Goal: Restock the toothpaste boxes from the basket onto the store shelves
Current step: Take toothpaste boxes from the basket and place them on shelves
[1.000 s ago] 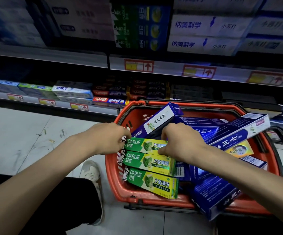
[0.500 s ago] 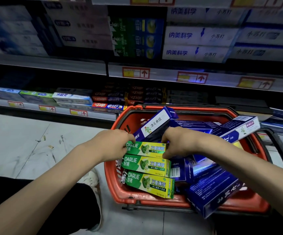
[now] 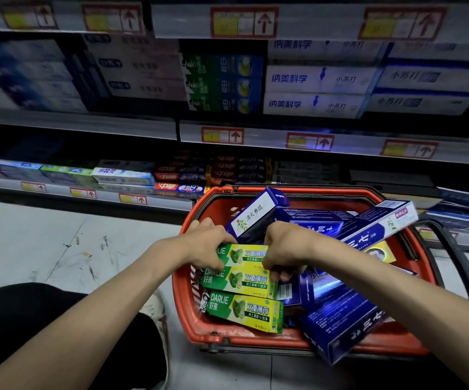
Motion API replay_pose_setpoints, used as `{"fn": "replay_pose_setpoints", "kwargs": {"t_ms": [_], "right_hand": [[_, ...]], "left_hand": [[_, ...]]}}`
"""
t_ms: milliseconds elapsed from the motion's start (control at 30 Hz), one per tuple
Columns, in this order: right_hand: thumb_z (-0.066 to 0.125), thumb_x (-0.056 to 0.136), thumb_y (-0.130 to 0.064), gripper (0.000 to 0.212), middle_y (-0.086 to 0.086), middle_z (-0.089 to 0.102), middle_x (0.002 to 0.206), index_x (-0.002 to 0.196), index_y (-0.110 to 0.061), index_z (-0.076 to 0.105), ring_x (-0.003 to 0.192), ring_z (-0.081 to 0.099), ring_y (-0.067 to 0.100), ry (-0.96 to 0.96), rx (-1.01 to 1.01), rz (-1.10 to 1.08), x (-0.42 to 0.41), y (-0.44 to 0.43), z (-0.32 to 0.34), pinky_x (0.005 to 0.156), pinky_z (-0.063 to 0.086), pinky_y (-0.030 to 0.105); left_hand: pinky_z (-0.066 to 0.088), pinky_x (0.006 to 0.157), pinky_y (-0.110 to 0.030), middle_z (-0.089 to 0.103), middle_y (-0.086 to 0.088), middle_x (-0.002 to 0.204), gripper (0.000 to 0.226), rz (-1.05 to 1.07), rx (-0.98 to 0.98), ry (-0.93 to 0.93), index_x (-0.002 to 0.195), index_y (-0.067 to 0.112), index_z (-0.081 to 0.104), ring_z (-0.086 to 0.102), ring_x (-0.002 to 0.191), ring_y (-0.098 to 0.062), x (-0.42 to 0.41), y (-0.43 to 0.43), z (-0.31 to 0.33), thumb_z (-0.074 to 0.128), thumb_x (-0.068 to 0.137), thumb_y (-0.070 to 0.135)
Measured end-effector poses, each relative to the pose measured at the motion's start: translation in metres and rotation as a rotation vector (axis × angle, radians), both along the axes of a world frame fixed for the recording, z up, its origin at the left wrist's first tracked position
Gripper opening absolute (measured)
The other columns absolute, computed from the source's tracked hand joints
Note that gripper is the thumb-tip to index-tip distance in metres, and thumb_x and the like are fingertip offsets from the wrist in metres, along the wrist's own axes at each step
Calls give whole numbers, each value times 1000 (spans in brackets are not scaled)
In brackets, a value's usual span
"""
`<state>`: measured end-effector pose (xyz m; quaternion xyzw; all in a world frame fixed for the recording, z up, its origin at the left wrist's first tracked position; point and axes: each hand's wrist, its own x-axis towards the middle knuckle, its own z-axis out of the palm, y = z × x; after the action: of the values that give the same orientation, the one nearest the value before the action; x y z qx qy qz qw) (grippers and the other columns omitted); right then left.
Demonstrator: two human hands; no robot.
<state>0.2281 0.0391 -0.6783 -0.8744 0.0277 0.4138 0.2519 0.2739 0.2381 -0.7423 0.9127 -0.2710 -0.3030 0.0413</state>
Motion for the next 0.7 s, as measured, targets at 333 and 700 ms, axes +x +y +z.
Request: {"fn": "replay_pose_setpoints", "kwargs": {"t_ms": [333, 700], "right_hand": [[80, 87, -37, 26, 5, 77, 80, 90, -13, 73, 57, 64, 13, -389, 20, -119, -11, -30, 24, 54, 51, 26], [70, 97, -30, 16, -7, 75, 84, 102, -18, 78, 77, 68, 10, -668, 765, -656, 22, -77, 87, 66, 42, 28]], "left_hand": [[62, 75, -42, 70, 4, 111, 37, 238, -426, 127, 112, 28, 72, 71, 93, -23, 23, 14, 43, 89, 80, 18], [58, 95, -39, 79, 3, 110, 22, 833, -1285, -261, 119, 24, 74, 73, 106, -13, 28, 31, 124, 63, 102, 15]]}}
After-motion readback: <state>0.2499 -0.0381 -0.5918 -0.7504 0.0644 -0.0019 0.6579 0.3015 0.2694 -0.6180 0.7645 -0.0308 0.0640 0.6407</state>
